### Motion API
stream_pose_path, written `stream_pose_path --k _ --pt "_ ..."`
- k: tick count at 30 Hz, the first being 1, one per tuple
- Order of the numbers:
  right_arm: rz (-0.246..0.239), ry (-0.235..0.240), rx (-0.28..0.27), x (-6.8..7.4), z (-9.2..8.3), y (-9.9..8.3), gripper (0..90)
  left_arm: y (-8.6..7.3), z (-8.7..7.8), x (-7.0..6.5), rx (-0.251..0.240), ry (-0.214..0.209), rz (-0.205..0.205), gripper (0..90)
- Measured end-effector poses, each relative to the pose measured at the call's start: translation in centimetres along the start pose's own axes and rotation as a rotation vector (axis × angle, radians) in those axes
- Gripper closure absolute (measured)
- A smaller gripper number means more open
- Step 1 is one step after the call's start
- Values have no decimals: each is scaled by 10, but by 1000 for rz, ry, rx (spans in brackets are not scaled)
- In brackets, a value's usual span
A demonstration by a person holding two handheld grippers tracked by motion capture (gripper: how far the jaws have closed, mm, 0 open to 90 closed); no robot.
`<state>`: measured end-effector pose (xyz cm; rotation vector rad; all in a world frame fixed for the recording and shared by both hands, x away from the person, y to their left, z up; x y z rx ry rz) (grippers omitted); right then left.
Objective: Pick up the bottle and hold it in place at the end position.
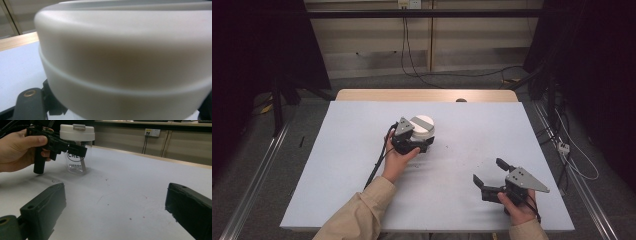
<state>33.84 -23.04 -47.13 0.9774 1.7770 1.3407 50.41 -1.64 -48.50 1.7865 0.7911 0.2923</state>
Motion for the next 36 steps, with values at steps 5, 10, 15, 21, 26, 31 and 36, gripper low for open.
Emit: stream_pose_path --k 5,10,15,21,26,31,36 --pt "-6 7 7 2 4 1 26 0 1 0 -3 1 9 185" --pt "-8 16 10 4 9 3 28 -1 0 -3 -1 6 34 185" --pt "-13 32 18 7 19 7 27 -2 -1 -3 5 8 39 184" --pt "-1 44 23 8 32 14 33 -3 -1 -3 6 9 48 184" --pt "10 57 28 10 42 21 39 -3 -2 -4 6 6 45 184" --pt "12 64 52 12 54 27 62 -3 -2 -3 8 7 44 184" --pt "35 83 42 16 65 35 143 -3 -2 -3 6 6 38 184"
Point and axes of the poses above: each handheld gripper's, and its own axes: z roughly forward along the jaws, y roughly out of its top, x roughly to its left, the point moved 8 cm from there along z, roughly forward along the jaws, and after that the axes turned 6 degrees about -z, right-handed, at the moved point
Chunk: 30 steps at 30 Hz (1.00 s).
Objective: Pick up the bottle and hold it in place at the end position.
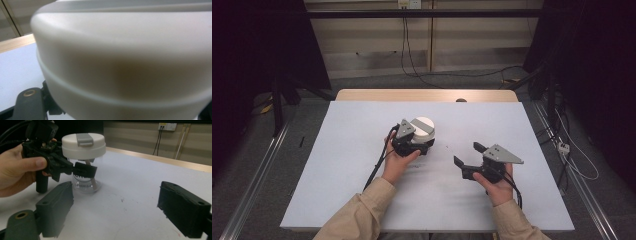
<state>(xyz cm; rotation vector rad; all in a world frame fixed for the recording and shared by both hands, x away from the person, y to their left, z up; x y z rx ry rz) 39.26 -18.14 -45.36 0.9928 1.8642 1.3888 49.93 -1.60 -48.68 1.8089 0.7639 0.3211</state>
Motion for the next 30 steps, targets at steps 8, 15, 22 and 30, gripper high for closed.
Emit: stream_pose_path --k 8,15,22,30 --pt "13 59 37 10 19 8 293 0 0 0 1 2 3 184" --pt "14 98 45 17 32 14 410 0 0 0 2 0 3 184" --pt "12 126 59 20 42 17 608 0 0 0 3 2 5 184" --pt "-4 144 62 22 51 19 755 0 -1 0 5 5 4 184"
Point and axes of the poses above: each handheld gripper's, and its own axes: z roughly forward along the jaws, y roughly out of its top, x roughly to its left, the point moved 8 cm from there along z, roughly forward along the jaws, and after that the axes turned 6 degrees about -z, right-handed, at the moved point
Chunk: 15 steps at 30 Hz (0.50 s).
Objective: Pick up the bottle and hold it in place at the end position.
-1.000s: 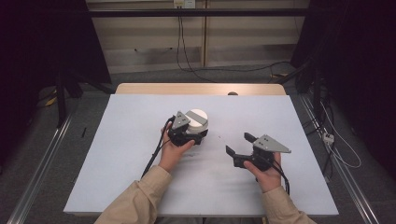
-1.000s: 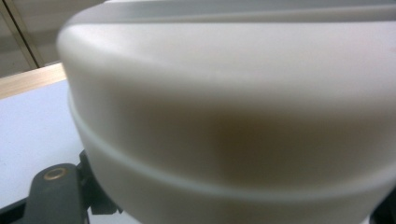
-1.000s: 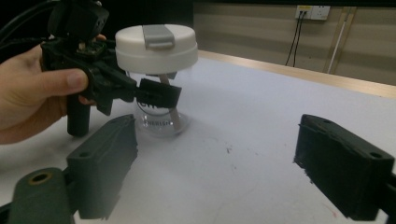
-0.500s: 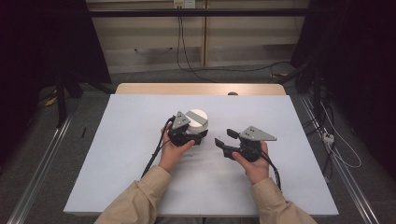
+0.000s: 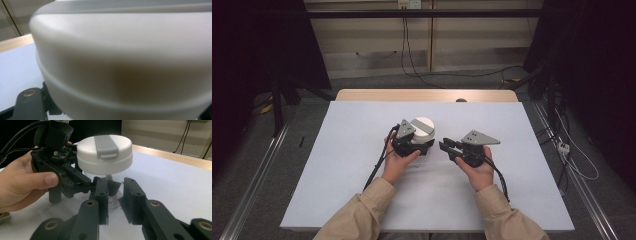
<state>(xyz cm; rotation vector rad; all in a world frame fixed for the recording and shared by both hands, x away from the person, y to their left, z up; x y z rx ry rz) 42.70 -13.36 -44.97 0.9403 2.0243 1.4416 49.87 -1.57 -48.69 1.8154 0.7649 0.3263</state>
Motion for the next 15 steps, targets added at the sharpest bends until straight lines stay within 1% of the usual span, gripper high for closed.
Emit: stream_pose_path --k 5,8,10,13,15 --pt "-10 8 6 0 5 2 807 0 -1 0 5 -1 2 184" --pt "-9 14 10 2 8 2 826 -1 -1 0 8 1 12 184" --pt "-6 20 14 3 10 2 840 -1 -1 0 7 1 11 184" --pt "-10 29 17 3 12 3 884 -1 -1 -1 6 1 15 184" --pt "-18 31 16 3 13 4 898 -1 -2 -1 8 0 16 184"
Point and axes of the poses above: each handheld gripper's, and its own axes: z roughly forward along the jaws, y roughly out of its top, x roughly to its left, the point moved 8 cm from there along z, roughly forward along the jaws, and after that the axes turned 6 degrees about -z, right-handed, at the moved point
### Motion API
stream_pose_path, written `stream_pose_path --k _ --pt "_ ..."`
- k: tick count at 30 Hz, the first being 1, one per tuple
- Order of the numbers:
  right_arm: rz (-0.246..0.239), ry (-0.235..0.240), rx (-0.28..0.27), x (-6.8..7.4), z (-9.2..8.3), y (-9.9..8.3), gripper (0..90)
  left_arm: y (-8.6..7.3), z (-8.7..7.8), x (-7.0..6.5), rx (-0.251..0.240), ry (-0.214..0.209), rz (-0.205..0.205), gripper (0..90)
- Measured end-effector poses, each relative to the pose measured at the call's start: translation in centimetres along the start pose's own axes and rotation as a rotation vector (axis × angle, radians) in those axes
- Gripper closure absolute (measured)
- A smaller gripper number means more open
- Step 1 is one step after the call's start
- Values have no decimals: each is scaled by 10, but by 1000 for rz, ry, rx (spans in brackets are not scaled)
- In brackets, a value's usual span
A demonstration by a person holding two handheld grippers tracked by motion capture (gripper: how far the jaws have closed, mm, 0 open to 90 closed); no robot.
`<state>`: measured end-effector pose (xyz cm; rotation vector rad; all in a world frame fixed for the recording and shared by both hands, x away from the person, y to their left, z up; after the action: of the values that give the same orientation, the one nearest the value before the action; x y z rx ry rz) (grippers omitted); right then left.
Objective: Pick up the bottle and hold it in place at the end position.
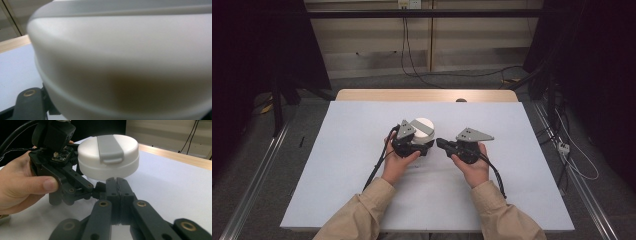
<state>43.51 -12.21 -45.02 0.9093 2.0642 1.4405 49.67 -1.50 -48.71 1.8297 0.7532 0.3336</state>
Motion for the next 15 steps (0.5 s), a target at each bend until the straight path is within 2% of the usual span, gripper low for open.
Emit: stream_pose_path --k 15 --pt "-21 19 12 5 12 6 900 0 0 0 -5 -2 -7 184"
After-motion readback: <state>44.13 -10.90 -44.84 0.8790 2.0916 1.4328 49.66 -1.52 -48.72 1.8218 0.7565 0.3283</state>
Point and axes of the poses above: each handheld gripper's, and its own axes: z roughly forward along the jaws, y roughly out of its top, x roughly to its left, the point moved 8 cm from there along z, roughly forward along the jaws, and after that the axes turned 6 degrees about -z, right-handed, at the moved point
